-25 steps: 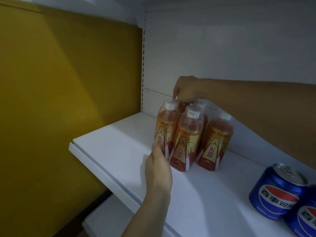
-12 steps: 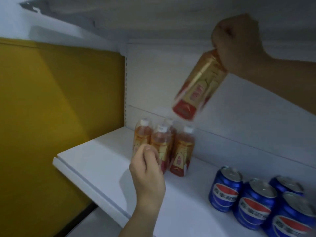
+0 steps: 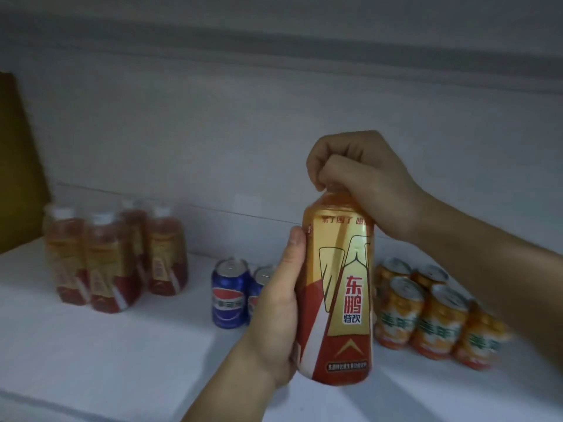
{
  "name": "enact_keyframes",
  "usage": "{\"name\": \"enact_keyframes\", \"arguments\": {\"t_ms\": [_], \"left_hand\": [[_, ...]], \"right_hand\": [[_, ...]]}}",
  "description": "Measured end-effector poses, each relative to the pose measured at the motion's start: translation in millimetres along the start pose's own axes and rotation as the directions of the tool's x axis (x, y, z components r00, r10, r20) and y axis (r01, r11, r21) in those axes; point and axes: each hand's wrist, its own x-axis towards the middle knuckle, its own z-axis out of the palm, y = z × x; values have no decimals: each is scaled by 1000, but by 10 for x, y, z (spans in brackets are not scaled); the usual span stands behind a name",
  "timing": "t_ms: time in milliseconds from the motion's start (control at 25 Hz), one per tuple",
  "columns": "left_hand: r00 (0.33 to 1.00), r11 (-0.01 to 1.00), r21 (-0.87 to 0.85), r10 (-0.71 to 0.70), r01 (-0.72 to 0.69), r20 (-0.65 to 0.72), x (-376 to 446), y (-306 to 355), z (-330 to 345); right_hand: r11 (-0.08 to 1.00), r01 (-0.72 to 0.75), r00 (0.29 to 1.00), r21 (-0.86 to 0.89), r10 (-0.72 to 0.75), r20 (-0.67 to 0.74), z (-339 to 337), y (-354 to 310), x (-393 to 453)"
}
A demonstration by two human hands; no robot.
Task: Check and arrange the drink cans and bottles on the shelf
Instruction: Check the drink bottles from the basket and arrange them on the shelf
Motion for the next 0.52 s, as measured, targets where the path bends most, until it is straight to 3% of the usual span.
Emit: {"name": "enact_keyframes", "arguments": {"t_ms": [120, 280, 440, 520], "left_hand": [[999, 998, -50, -33, 32, -8, 163, -133, 173], [985, 983, -83, -160, 165, 60, 304, -229, 371], [983, 983, -15, -183, 182, -35, 368, -390, 568], [983, 985, 7, -171, 172, -69, 380, -363, 598]], "right_hand": [[933, -75, 954, 352, 170, -246, -289, 251, -409], [760, -154, 949, 632, 292, -120, -270, 538, -993], [787, -153, 881, 597, 383, -280, -200, 583, -1078], [849, -130, 881, 512, 336, -334, -244, 567, -1060]]}}
